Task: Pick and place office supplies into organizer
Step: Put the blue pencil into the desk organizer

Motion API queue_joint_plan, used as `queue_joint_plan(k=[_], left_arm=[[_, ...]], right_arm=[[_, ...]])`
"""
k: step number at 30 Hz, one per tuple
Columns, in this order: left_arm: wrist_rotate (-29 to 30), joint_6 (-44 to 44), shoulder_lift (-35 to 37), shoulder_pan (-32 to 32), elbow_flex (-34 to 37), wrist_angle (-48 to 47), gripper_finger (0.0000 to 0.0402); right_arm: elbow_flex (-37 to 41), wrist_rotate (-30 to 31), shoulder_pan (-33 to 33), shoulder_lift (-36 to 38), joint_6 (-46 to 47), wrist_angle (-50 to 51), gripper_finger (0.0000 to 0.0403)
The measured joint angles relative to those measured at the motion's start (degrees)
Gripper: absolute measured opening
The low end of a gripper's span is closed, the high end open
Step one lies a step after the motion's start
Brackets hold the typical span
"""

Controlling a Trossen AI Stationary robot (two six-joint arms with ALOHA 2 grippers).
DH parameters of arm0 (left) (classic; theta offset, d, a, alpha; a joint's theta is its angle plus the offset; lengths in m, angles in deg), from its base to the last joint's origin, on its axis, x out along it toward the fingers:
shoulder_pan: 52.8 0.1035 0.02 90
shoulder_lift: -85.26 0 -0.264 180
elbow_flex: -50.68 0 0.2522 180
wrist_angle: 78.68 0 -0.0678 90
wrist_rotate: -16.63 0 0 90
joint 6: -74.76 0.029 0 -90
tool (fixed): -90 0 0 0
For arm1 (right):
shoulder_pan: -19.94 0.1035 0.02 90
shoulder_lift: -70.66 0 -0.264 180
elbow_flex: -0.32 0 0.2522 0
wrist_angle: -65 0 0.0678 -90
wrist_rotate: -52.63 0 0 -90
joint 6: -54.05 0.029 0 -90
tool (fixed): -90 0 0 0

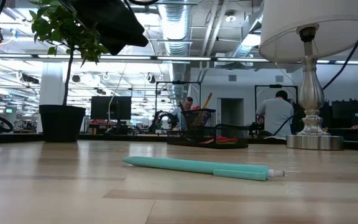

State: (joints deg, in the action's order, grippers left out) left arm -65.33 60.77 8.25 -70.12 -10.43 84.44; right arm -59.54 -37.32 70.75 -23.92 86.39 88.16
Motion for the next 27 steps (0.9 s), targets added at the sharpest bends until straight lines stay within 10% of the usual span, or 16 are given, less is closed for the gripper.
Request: queue_joint_plan(k=[27], left_arm=[[1.6, -2.1, 0.0, 0.0, 0.0, -0.7, 0.0117]], right_arm=[[-16.3, 8.4, -0.4, -7.5, -11.9, 31.3, 0.0126]])
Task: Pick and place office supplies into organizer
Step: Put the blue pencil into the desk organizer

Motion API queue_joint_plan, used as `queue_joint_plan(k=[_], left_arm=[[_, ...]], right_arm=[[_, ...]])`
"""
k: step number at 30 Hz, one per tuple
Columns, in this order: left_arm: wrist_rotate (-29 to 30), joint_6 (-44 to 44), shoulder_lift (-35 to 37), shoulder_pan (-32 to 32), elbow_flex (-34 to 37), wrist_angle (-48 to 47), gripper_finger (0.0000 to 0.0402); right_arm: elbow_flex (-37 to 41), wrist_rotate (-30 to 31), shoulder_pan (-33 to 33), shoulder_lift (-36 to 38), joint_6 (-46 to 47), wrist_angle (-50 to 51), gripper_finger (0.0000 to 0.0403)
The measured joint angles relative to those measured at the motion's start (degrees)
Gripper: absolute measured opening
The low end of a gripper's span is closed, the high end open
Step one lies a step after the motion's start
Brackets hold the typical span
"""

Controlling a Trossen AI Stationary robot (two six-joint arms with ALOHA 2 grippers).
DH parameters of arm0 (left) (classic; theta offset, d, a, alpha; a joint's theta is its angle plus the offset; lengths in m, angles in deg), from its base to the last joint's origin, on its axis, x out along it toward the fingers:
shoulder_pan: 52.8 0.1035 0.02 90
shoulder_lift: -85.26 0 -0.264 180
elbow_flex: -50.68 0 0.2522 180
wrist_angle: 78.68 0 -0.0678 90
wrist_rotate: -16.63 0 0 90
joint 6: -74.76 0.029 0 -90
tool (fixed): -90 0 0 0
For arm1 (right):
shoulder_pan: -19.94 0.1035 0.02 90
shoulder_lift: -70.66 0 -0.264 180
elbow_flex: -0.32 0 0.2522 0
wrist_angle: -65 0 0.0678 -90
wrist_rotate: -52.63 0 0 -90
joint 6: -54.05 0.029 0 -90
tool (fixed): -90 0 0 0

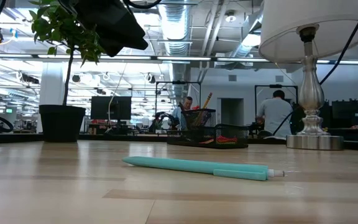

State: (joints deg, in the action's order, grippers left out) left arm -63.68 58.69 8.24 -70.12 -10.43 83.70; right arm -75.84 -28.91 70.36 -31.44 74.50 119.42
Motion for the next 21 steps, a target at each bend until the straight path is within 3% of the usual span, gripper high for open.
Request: queue_joint_plan(k=[7, 21], left_arm=[[0.0, -0.2, 0.0, 0.0, 0.0, -1.6, 0.0117], [0.1, -0.6, 0.0, 0.0, 0.0, -4.1, 0.0117]], right_arm=[[0.0, 3.5, -0.4, -0.4, -5.5, -0.6, 0.0122], [2.0, 1.9, -1.1, -0.4, -5.5, -5.5, 0.0121]])
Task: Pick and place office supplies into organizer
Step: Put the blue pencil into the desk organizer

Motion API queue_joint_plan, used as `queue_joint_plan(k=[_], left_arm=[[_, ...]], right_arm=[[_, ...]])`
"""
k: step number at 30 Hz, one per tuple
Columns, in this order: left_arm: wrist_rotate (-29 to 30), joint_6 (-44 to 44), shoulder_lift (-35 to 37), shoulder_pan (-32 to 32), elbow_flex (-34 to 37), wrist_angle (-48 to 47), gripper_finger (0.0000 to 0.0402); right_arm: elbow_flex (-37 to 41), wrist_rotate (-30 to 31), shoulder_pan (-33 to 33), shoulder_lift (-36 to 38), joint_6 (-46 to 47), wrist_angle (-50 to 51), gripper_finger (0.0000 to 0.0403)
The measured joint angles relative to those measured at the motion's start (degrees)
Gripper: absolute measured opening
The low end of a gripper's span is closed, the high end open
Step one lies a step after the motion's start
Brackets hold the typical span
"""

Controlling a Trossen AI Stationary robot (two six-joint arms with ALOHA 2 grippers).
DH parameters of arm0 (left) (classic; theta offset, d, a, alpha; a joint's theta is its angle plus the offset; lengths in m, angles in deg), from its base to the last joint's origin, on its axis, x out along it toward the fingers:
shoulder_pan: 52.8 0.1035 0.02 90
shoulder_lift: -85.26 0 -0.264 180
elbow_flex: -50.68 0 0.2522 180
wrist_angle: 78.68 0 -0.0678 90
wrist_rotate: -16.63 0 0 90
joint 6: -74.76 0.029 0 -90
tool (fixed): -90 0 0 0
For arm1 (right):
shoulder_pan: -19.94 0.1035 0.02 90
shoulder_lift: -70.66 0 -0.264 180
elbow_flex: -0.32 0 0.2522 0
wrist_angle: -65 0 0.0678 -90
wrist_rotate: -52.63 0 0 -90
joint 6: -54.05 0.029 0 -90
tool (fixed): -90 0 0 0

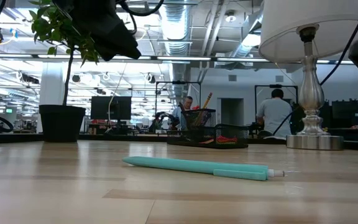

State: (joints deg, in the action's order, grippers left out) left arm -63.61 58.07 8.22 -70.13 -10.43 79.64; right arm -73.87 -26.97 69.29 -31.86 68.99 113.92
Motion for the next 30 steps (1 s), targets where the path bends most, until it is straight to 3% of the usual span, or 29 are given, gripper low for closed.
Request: queue_joint_plan(k=[20, 30], left_arm=[[0.1, 0.0, 0.0, 0.0, 0.0, -0.4, 0.0117], [1.3, -0.5, 0.0, 0.0, 0.0, -0.4, 0.0117]], right_arm=[[-0.3, -0.8, -0.2, -5.5, -0.4, -1.0, 0.0117], [-0.2, -10.5, -1.7, -5.4, 0.8, -2.2, 0.0035]])
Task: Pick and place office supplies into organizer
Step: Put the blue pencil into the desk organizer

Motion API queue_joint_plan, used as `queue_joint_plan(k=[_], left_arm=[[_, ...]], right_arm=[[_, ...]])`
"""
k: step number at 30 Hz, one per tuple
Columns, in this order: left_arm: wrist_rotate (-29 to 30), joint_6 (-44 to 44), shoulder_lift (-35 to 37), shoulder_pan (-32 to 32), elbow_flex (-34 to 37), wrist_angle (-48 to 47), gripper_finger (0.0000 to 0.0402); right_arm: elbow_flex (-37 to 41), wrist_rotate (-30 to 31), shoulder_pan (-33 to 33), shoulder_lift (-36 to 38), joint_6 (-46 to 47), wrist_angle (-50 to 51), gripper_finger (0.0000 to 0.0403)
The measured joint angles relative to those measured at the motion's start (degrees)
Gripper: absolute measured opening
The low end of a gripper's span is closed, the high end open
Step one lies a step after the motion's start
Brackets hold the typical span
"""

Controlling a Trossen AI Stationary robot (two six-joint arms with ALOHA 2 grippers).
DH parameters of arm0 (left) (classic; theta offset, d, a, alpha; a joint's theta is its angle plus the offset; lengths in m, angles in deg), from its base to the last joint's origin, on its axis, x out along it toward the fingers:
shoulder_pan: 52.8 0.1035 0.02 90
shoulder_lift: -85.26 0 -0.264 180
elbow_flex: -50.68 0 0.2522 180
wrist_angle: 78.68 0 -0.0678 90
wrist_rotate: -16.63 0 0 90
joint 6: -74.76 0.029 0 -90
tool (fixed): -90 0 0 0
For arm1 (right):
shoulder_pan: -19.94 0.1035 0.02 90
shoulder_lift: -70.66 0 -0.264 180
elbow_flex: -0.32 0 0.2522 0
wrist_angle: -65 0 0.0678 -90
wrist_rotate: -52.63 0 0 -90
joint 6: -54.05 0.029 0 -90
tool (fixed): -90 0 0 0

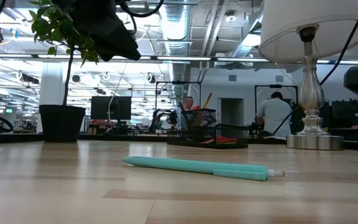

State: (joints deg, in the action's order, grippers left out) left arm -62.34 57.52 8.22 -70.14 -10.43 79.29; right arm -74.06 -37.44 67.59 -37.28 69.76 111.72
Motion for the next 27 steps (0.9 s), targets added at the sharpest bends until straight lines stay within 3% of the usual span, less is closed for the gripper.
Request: queue_joint_plan(k=[4, 10, 15, 21, 27], left_arm=[[0.0, -0.3, 0.0, 0.0, 0.0, 0.0, 0.0117], [-0.1, -1.3, 0.0, 0.0, 0.0, -0.1, 0.0117], [-0.1, -1.2, 0.0, 0.0, 0.0, -0.2, 0.0117], [-0.1, -1.6, 0.0, 0.0, 0.0, -0.1, 0.0117], [-0.1, -3.1, 0.0, 0.0, 0.0, 1.3, 0.0117]], right_arm=[[0.0, -0.8, -0.8, 0.0, 0.8, 0.2, 0.0022], [0.0, -1.3, -2.2, 0.0, 1.2, 0.2, 0.0061], [0.1, -2.3, -2.7, 0.0, 1.4, -0.4, 0.0068], [0.1, -2.2, -3.3, 0.0, 1.4, -0.6, 0.0052], [0.1, -2.3, -4.3, 0.0, 1.4, -0.7, 0.001]])
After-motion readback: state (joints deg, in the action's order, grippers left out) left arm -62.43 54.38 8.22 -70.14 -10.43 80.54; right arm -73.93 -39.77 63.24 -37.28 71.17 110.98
